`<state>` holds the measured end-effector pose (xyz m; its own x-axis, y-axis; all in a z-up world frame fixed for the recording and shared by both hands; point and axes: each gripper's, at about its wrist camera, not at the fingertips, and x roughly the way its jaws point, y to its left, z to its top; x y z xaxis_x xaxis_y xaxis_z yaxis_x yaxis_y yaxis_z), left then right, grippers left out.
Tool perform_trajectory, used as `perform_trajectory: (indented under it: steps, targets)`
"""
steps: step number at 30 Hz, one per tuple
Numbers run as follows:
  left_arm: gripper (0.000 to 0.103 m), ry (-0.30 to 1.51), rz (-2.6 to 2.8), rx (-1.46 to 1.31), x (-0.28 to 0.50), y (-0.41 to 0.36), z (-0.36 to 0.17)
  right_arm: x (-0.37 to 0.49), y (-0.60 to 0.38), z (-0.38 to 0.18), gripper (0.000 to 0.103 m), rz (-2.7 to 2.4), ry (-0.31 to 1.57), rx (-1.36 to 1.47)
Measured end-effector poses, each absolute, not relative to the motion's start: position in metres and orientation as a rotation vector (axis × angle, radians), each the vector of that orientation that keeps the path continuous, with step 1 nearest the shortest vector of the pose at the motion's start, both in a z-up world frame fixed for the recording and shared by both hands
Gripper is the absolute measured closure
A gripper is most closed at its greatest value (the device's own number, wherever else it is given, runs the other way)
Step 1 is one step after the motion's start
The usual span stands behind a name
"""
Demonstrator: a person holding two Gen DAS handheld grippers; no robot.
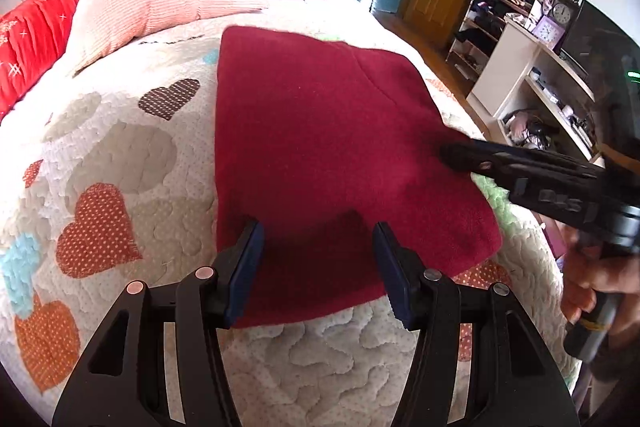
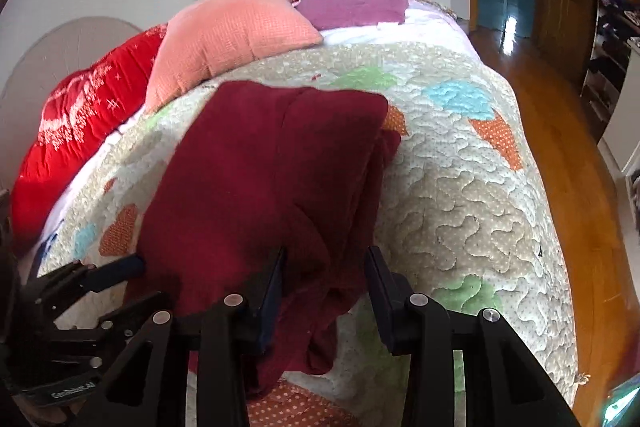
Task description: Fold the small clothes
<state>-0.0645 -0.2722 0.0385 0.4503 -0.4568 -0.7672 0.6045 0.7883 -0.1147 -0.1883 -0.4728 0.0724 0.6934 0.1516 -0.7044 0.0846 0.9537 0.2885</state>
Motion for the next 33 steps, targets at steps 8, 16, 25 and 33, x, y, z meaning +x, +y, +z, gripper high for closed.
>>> perform_trajectory:
  steps: [8,16,25,33]
  targets:
    - [0.047,0.905,-0.595,0.137,-0.059,-0.26,0.035,-0.195,-0.443,0.06,0.065,0.048,0.815,0.198]
    - [0.047,0.922,-0.585,0.124,-0.054,-0.256,0.036,-0.186,-0.46,0.045,0.054,0.018,0.804,0.295]
    - [0.047,0.976,-0.581,0.032,-0.028,-0.25,0.033,-0.181,-0.491,0.048,0.033,0.024,0.77,0.452]
    - [0.028,1.022,-0.651,-0.101,0.008,-0.253,0.027,-0.156,-0.5,0.03,0.023,0.085,0.772,0.55]
